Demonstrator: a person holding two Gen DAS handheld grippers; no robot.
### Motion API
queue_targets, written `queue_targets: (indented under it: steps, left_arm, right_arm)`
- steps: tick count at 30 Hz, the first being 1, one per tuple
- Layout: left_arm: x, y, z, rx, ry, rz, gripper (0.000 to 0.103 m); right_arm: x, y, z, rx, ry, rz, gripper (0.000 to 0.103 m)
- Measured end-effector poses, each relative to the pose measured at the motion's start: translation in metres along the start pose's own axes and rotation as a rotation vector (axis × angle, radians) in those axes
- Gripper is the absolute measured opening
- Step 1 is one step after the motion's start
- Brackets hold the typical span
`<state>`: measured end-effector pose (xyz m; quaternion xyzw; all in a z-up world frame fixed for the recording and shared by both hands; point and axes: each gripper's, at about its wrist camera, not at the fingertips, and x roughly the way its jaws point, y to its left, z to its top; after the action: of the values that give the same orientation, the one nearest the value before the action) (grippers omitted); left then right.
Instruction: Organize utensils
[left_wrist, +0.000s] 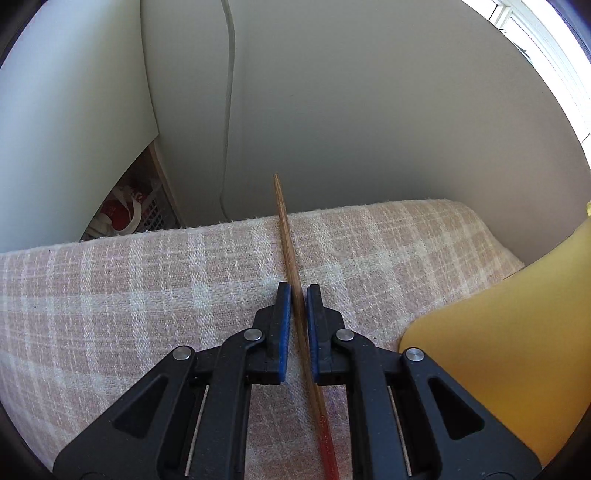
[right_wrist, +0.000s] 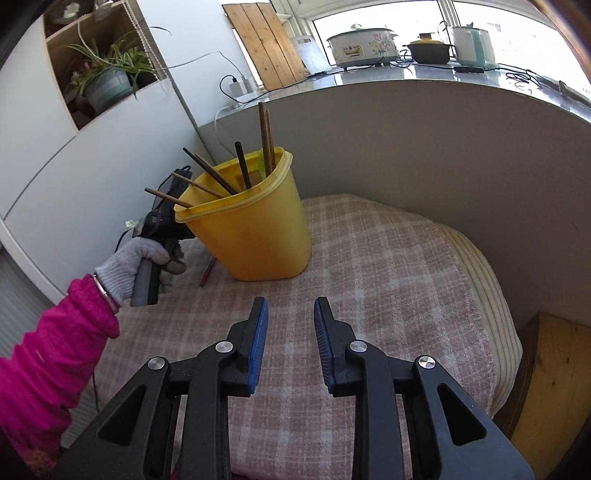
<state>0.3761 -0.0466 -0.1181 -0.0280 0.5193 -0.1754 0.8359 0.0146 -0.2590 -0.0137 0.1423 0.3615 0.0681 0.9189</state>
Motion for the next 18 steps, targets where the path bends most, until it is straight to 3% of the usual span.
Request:
queue_targets:
  steps: [10,18]
  left_arm:
    - [-0.047,0.028,-0.024,-0.051,-0.088,-0.065,0.004]
    - [-0.111,0.038,-0.048,-0.051,-0.236,-0.108,0.004]
  right_arm:
    - [0.004,-0.001,0.004,0.018,-0.007,-0.001,0.024]
    - [0.013,0.003,0.002,0.026,0.011,0.014,0.024]
